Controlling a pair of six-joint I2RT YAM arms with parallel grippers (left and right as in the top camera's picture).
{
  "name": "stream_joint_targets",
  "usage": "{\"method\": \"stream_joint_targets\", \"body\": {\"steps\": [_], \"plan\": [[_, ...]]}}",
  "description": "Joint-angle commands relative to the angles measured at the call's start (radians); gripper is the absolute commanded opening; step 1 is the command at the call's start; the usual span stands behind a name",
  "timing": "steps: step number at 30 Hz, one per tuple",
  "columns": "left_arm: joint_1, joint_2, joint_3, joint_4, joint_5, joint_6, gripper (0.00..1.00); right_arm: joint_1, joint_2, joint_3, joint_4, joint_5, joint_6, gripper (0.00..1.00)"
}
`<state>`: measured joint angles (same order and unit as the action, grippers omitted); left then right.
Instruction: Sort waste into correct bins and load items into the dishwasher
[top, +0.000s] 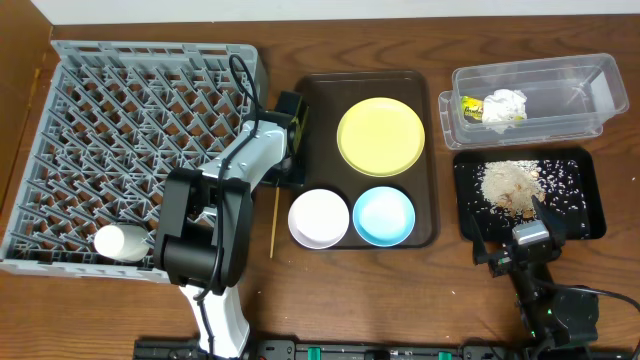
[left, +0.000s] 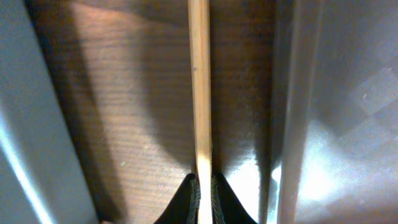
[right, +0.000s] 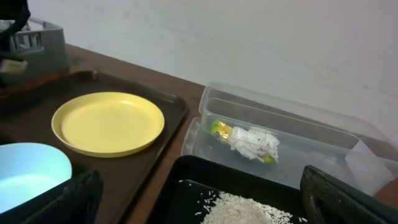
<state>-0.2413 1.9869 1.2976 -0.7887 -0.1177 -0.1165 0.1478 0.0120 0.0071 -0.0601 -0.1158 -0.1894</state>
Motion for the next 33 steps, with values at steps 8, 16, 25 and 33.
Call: {"method": "stream_joint_targets", "body": {"steps": [8, 16, 25, 33], "plan": [[0.01, -0.216, 0.079, -0.09, -0.034, -0.006, 0.08, -0.004, -0.005, -0.002, -0.003, -0.005, -0.006, 0.99], [0.105, -0.364, 0.079, -0.121, -0.034, 0.133, 0.08, -0.004, -0.005, -0.002, -0.003, -0.005, -0.006, 0.99], [0.225, -0.319, 0.072, -0.062, -0.02, 0.256, 0.08, -0.004, -0.005, -0.002, -0.003, -0.005, -0.006, 0.99], [0.222, -0.31, 0.072, -0.065, 0.013, 0.254, 0.4, -0.004, -0.005, -0.002, -0.003, -0.005, -0.006, 0.99]]}}
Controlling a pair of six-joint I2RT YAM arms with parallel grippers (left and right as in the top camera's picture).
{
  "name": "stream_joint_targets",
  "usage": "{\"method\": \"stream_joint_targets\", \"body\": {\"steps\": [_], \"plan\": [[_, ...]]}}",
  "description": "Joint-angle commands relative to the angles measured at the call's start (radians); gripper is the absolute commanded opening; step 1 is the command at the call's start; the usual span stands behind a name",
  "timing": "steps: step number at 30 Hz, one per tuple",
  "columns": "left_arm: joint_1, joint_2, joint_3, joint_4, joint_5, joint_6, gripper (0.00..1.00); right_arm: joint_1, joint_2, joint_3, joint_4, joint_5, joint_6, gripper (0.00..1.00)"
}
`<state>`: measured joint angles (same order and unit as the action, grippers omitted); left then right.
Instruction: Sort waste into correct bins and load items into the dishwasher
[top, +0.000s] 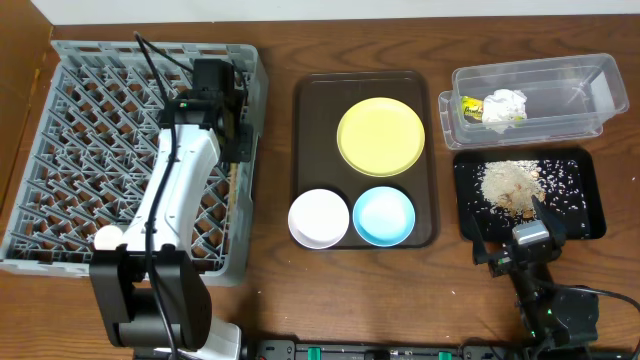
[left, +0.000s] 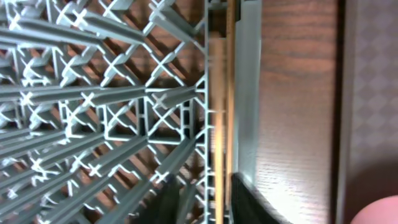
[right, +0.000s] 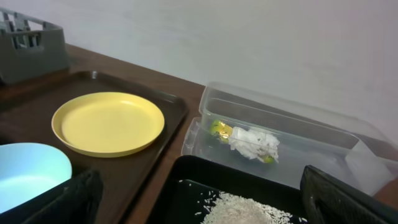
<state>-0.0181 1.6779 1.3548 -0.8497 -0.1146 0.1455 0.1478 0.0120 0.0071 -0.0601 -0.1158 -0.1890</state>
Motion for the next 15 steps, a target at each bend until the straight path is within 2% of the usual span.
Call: {"method": "stream_joint_targets", "body": {"steps": [1, 6, 9, 15], "plan": [[-0.001, -0.003, 0.016, -0.006, 0.011, -0.039, 0.45, -0.004, -0.005, -0.002, -0.003, -0.005, -0.006, 0.99], [-0.035, -0.031, 0.018, -0.041, 0.227, -0.15, 0.5, -0.004, -0.005, -0.002, -0.003, -0.005, -0.006, 0.99], [-0.093, -0.04, 0.018, -0.042, 0.332, -0.267, 0.5, -0.004, -0.005, -0.002, -0.003, -0.005, -0.006, 0.99], [-0.253, -0.039, 0.017, -0.026, 0.365, -0.375, 0.5, -0.004, -0.005, -0.002, -0.003, -0.005, -0.006, 0.99]]}}
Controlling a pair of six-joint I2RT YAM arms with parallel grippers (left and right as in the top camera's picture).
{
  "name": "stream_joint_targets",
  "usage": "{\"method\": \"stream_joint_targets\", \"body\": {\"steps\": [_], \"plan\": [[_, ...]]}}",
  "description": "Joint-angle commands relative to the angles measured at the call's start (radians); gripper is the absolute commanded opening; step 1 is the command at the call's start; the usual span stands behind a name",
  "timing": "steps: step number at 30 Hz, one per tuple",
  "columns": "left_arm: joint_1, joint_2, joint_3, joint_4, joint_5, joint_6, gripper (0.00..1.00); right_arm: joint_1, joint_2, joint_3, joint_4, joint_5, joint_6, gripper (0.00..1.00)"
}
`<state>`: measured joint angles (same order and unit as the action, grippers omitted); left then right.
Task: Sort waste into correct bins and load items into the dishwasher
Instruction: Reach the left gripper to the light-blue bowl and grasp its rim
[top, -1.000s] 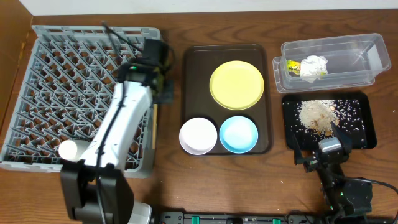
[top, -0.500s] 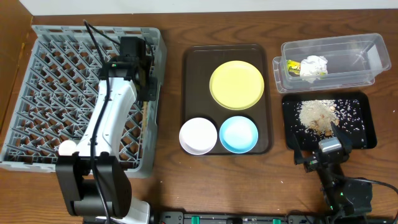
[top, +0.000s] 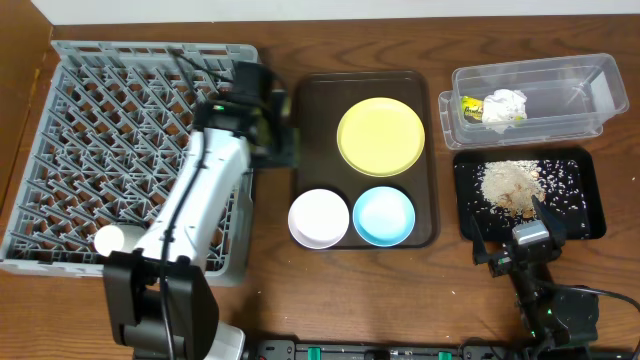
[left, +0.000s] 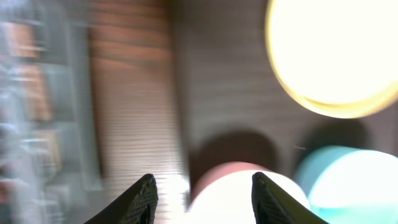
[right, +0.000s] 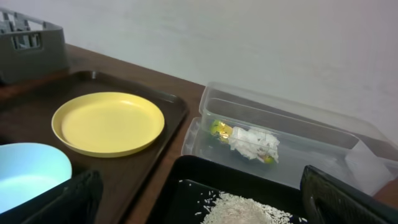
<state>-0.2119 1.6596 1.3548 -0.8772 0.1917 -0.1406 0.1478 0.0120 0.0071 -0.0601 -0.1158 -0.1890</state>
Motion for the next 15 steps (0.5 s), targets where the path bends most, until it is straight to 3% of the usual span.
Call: {"method": "stream_joint_targets", "body": {"steps": [1, 11, 15], "plan": [[-0.088, -0.019, 0.016, 0.004, 0.059, -0.096, 0.5, -0.004, -0.005, -0.002, -0.003, -0.005, -0.006, 0.99], [-0.268, -0.01, -0.047, 0.058, 0.059, -0.18, 0.5, -0.004, -0.005, -0.002, -0.003, -0.005, -0.006, 0.99], [-0.291, -0.01, -0.077, 0.145, -0.063, -0.179, 0.5, -0.004, -0.005, -0.002, -0.003, -0.005, -0.006, 0.99]]}}
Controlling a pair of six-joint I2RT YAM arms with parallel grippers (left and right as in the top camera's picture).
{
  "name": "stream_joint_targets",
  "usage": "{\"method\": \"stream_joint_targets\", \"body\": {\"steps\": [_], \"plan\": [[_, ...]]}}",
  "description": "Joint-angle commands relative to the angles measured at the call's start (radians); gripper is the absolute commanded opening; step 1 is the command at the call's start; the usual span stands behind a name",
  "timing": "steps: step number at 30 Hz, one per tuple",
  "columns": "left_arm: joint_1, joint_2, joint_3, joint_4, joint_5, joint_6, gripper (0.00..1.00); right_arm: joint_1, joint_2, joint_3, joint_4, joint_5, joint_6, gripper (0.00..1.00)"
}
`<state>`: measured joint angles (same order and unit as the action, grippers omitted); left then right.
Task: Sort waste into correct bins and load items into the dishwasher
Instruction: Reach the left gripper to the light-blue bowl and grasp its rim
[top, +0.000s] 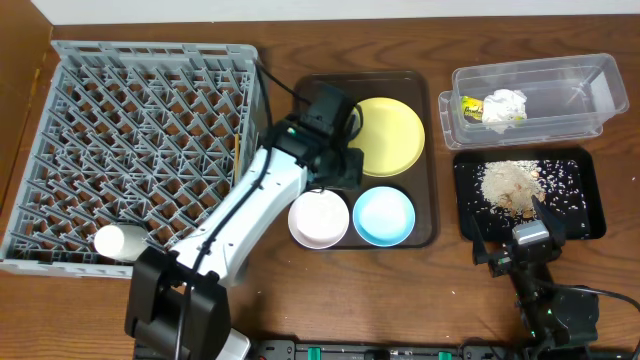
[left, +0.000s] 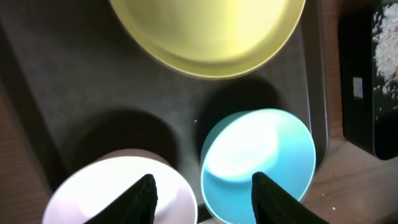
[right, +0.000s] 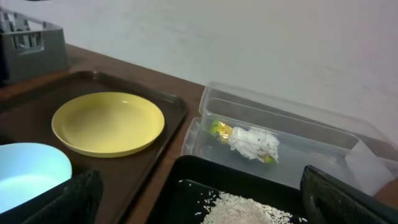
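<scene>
My left gripper hangs open and empty over the brown tray. In the left wrist view its fingers frame the gap between the pink-white bowl and the blue bowl, with the yellow plate beyond. The grey dish rack holds a white cup, and a wooden chopstick lies along its right wall. My right gripper rests open at the table's front right, by the black tray of rice.
A clear plastic bin at the back right holds crumpled paper and a yellow wrapper. Below it, the black tray carries a heap of rice and crumbs. Bare wooden table lies between the rack and the brown tray.
My left gripper has shifted right, from the brown tray's left edge beside the rack to above the two bowls. It remains open and empty. The right arm has not moved.
My left gripper was shut on the chopstick on the table between rack and tray. Then it was at the rack's right edge with the stick along the wall. After that it was open and empty by the tray, and now over the bowls.
</scene>
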<state>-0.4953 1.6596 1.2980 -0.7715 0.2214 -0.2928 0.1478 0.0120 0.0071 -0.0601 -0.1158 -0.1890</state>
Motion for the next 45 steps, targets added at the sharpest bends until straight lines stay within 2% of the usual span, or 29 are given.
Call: {"method": "stream_joint_targets", "body": {"steps": [1, 5, 8, 12, 16, 23, 27, 32, 40, 45], "plan": [[-0.007, -0.008, -0.024, 0.072, -0.121, -0.027, 0.5, -0.004, -0.005, -0.002, -0.003, -0.005, -0.006, 0.99], [0.023, 0.009, -0.025, 0.186, -0.155, -0.036, 0.51, -0.004, -0.005, -0.002, -0.003, -0.005, -0.006, 0.99], [0.072, 0.035, -0.025, 0.246, -0.149, -0.089, 0.53, -0.004, -0.005, -0.002, -0.003, -0.005, -0.006, 0.99], [0.159, 0.109, -0.025, 0.326, 0.026, -0.089, 0.54, -0.004, -0.005, -0.002, -0.003, -0.005, -0.006, 0.99], [0.217, 0.185, -0.025, 0.363, 0.172, -0.086, 0.5, -0.004, -0.005, -0.002, -0.003, -0.005, -0.006, 0.99], [0.202, 0.186, -0.024, 0.338, 0.372, -0.063, 0.45, -0.004, -0.005, -0.002, -0.003, -0.005, -0.006, 0.99], [0.145, 0.187, -0.024, 0.217, 0.327, 0.001, 0.45, -0.004, -0.005, -0.002, -0.003, -0.005, -0.006, 0.99], [0.049, 0.187, -0.024, 0.102, 0.123, 0.03, 0.44, -0.004, -0.005, -0.002, -0.003, -0.005, -0.006, 0.99], [-0.066, 0.203, -0.024, 0.068, -0.045, 0.031, 0.44, -0.004, -0.005, -0.002, -0.003, -0.005, -0.006, 0.99], [-0.121, 0.249, -0.024, 0.092, -0.061, 0.035, 0.43, -0.004, -0.005, -0.002, -0.003, -0.005, -0.006, 0.99]]}}
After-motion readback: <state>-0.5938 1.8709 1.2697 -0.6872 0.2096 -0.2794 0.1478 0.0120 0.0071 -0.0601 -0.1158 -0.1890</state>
